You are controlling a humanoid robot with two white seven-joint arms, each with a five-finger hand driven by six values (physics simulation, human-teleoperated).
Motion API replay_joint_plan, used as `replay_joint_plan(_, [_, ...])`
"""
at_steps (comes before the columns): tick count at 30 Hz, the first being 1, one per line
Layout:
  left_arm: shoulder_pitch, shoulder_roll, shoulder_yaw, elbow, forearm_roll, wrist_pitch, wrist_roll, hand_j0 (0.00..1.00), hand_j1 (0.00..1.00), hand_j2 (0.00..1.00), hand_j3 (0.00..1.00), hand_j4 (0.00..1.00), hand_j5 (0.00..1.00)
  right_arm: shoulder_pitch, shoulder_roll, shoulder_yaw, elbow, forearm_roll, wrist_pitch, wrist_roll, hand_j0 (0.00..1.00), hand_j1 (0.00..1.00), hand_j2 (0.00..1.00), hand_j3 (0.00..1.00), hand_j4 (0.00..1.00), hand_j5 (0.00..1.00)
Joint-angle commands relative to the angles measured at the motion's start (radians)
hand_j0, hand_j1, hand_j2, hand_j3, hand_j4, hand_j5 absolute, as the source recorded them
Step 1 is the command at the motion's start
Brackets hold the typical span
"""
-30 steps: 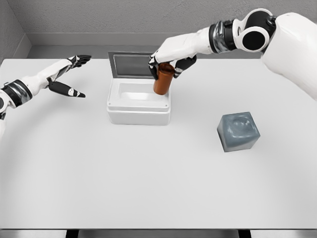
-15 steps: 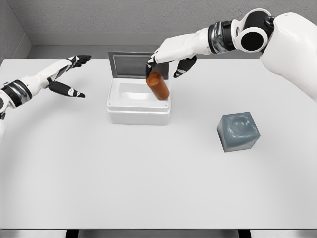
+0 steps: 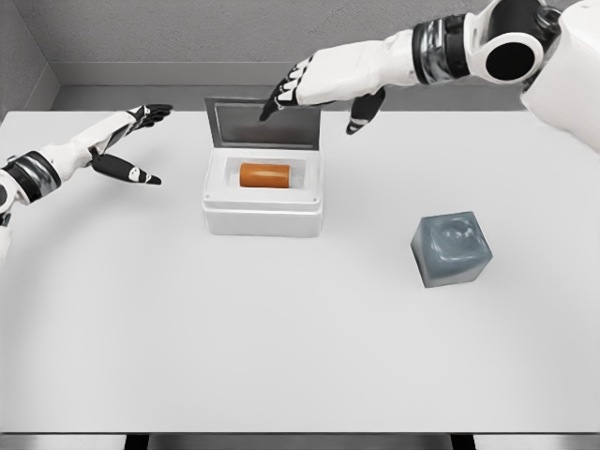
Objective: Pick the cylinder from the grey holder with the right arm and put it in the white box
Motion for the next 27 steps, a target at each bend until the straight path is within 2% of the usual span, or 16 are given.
replay_joint_plan(1, [0.0,0.0,-0.003,0.0,0.007,0.001,0.0,1.0,1.0,1.0,1.0,1.0,1.0,-0.002,-0.092,-0.004,-0.043,-0.01,0.002,0.0,1.0,1.0,1.0,1.0,1.0,1.0])
replay_joint_plan(4, [-0.008,-0.001,0.005,0.0,0.021,0.001,0.0,1.0,1.0,1.0,1.0,1.0,1.0,-0.005,-0.242,-0.001,-0.053,-0.061,0.002,0.0,1.0,1.0,1.0,1.0,1.0,1.0])
replay_joint_plan(7, [-0.044,-0.001,0.023,0.01,0.021,0.003,0.0,1.0,1.0,1.0,1.0,1.0,1.0,0.024,-0.366,0.004,-0.066,-0.068,0.002,-0.025,1.0,1.0,1.0,1.0,1.0,1.0])
replay_joint_plan(9, [-0.083,-0.016,0.025,0.066,0.02,0.003,0.0,1.0,1.0,1.0,1.0,1.0,1.0,0.052,-0.42,0.01,-0.092,-0.068,0.002,-0.054,1.0,1.0,1.0,1.0,1.0,1.0])
replay_joint_plan(15, [-0.133,-0.065,0.016,0.141,0.01,0.003,0.0,1.0,1.0,1.0,1.0,1.0,1.0,0.112,-0.432,-0.005,-0.116,-0.067,0.002,-0.074,1.0,1.0,1.0,1.0,1.0,1.0])
replay_joint_plan(18, [-0.147,-0.101,0.011,0.188,0.004,0.003,0.0,1.0,1.0,1.0,1.0,1.0,1.0,0.235,-0.449,-0.148,-0.125,-0.067,0.002,-0.065,1.0,1.0,1.0,1.0,1.0,1.0])
replay_joint_plan(21, [-0.181,-0.122,0.011,0.221,-0.014,0.003,0.0,1.0,1.0,1.0,1.0,1.0,1.0,0.235,-0.463,-0.148,-0.191,-0.068,0.002,-0.065,1.0,1.0,1.0,1.0,1.0,1.0])
replay_joint_plan(27, [-0.189,-0.133,0.01,0.244,-0.023,0.018,0.0,1.0,1.0,1.0,1.0,1.0,1.0,0.248,-0.469,-0.15,-0.232,-0.081,0.002,-0.067,1.0,1.0,1.0,1.0,1.0,1.0])
